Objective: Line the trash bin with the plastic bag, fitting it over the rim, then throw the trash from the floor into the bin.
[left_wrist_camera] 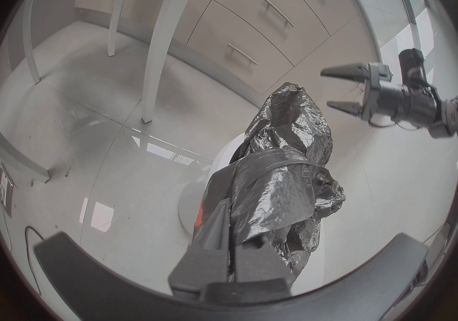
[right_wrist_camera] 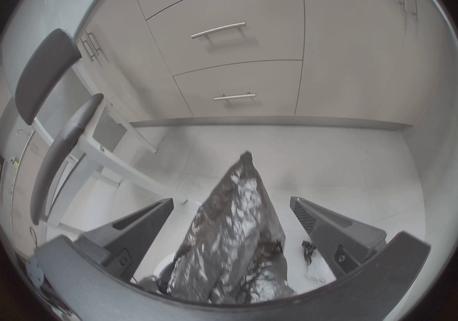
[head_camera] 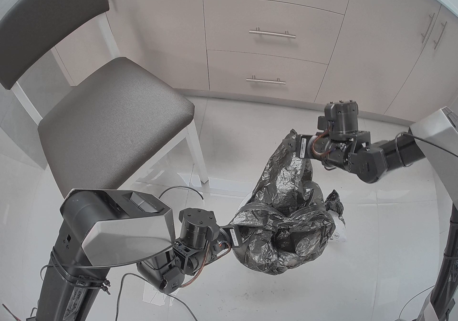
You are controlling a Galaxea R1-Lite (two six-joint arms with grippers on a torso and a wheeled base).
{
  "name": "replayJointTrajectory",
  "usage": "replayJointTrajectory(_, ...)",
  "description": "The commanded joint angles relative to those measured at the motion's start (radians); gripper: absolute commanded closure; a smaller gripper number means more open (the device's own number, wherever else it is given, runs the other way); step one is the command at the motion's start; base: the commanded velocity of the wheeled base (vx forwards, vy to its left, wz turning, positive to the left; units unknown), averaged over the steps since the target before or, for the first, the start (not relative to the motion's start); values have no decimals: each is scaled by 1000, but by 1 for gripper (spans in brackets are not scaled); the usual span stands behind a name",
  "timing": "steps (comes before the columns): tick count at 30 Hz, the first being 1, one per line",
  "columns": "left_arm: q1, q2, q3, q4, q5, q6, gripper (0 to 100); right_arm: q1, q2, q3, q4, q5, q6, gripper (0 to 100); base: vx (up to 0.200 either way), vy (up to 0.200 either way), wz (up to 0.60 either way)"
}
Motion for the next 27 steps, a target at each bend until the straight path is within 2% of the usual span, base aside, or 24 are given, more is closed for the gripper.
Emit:
replayJointTrajectory(1,0,3,0,-5,1,3,100,1,171,-319,196,-24,-21,0,0,0,0)
replayJointTrajectory(7,2,3,1,-8,1,3,100,-2,231,-397,214,-27,-21,0,0,0,0)
replayJointTrajectory(13,2,3,0,-8,1,3,100,2,237,-393,243,-65,-20,0,0,0,0)
replayJointTrajectory(21,2,3,0,-8,1,3,100,1,234,-393,262,-65,-20,0,0,0,0)
replayJointTrajectory(27,2,3,0,-8,1,3,100,1,227,-331,279,-67,-20,0,0,0,0)
